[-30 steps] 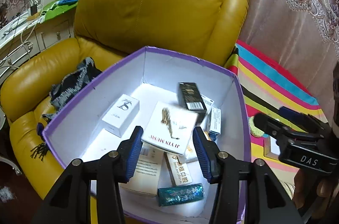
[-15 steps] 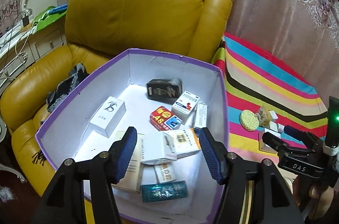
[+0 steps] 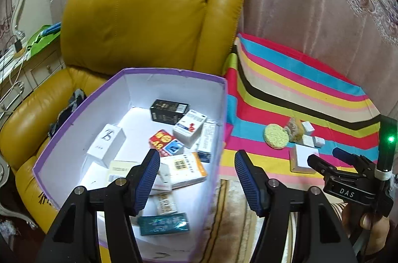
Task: Organize objects
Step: 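Return both open tools from the storage box to the cloth, then lower the right tool onto the white pink-printed box and grasp it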
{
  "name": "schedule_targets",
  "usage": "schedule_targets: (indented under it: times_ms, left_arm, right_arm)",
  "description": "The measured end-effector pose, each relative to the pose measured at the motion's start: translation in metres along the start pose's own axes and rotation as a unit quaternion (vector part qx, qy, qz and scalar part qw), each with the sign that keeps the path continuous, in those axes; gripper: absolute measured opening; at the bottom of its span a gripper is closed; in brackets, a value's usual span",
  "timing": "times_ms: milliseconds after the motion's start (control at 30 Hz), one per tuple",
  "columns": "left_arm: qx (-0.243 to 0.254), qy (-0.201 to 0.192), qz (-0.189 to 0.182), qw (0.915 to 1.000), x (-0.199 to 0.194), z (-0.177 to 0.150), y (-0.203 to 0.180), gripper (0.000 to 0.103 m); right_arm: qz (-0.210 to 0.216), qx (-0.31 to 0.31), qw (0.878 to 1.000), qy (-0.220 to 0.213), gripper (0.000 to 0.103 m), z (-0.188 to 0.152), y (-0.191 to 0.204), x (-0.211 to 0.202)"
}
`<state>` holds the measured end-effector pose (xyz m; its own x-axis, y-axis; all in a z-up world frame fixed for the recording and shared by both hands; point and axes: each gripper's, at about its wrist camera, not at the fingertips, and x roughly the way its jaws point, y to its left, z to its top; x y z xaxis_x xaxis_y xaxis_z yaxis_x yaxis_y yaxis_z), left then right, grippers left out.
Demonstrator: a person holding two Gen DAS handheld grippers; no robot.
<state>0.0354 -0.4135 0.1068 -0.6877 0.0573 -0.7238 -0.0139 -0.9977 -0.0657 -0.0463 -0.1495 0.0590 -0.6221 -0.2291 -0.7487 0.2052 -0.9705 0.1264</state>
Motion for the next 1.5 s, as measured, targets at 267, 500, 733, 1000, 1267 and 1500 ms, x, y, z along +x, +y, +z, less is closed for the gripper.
schedule_targets:
  times_ms: [267, 500, 733, 1000, 1267, 1500]
  left_arm:
    - [0.037, 0.009, -0.02, 0.9991, 0.007, 0.002, -0.04, 0.064]
    - [0.061, 0.027, -0.034, 0.9972, 0.022, -0.003, -0.069, 0.064]
    - [0.082, 0.052, -0.046, 0.9943, 0.042, -0.009, -0.092, 0.064]
    - [0.101, 0.078, -0.061, 0.99, 0.066, -0.014, -0.118, 0.064]
    - [0.124, 0.094, -0.073, 0.9851, 0.088, -0.014, -0.147, 0.065]
    - [0.136, 0.102, -0.083, 0.982, 0.106, -0.012, -0.164, 0.067]
  right_arm:
    - [-0.018, 0.034, 0.999, 0.009, 0.095, -0.011, -0.043, 0.004]
    - [-0.045, 0.045, 0.998, 0.011, 0.095, -0.017, -0.071, 0.007]
    - [-0.065, 0.066, 0.995, 0.027, 0.095, -0.02, -0.099, 0.017]
    - [-0.077, 0.1, 0.991, 0.043, 0.095, -0.025, -0.132, 0.025]
    - [-0.065, 0.124, 0.988, 0.065, 0.095, -0.031, -0.144, 0.041]
    - [-0.058, 0.122, 0.988, 0.079, 0.095, -0.029, -0.13, 0.057]
